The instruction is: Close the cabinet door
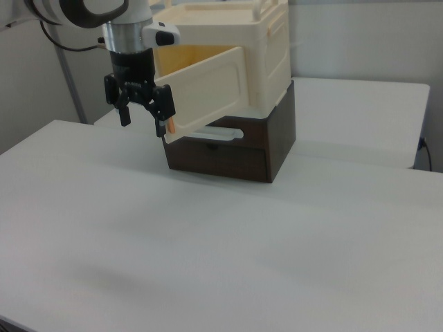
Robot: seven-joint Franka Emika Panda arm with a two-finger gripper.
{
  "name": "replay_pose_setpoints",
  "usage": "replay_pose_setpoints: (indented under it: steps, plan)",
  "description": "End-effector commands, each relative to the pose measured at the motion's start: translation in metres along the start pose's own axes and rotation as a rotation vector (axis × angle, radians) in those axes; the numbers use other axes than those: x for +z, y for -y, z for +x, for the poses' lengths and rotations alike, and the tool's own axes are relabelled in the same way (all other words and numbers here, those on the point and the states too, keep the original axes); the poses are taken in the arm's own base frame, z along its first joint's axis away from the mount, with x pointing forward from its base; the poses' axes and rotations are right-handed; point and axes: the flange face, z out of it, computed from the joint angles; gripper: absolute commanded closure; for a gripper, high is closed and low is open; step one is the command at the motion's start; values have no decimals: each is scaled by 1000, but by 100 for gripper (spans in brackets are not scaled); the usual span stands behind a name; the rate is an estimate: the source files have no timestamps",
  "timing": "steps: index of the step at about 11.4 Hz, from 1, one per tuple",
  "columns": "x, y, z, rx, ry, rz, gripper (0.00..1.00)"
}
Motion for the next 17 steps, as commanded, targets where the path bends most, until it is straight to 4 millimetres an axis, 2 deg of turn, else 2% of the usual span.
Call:
replay_pose_setpoints:
  steps: [1, 3, 5, 10, 11, 12, 13, 15, 17]
  plan:
    - [5, 6, 0, -6, -9, 4, 0]
    - [13, 6, 7, -7, 0, 1, 0]
    - [11, 6, 13, -20, -42, -3, 0]
    - [13, 7, 16, -35, -45, -4, 0]
    - [13, 7, 16, -94, -44, -5, 7]
    - [15, 3, 17, -191, -43, -5, 22]
    - [7, 1, 19, -302, -57, -12, 44]
    - [5, -1, 24, -479, -86, -30, 75]
    - [4, -1, 47, -666, -194, -98, 89]
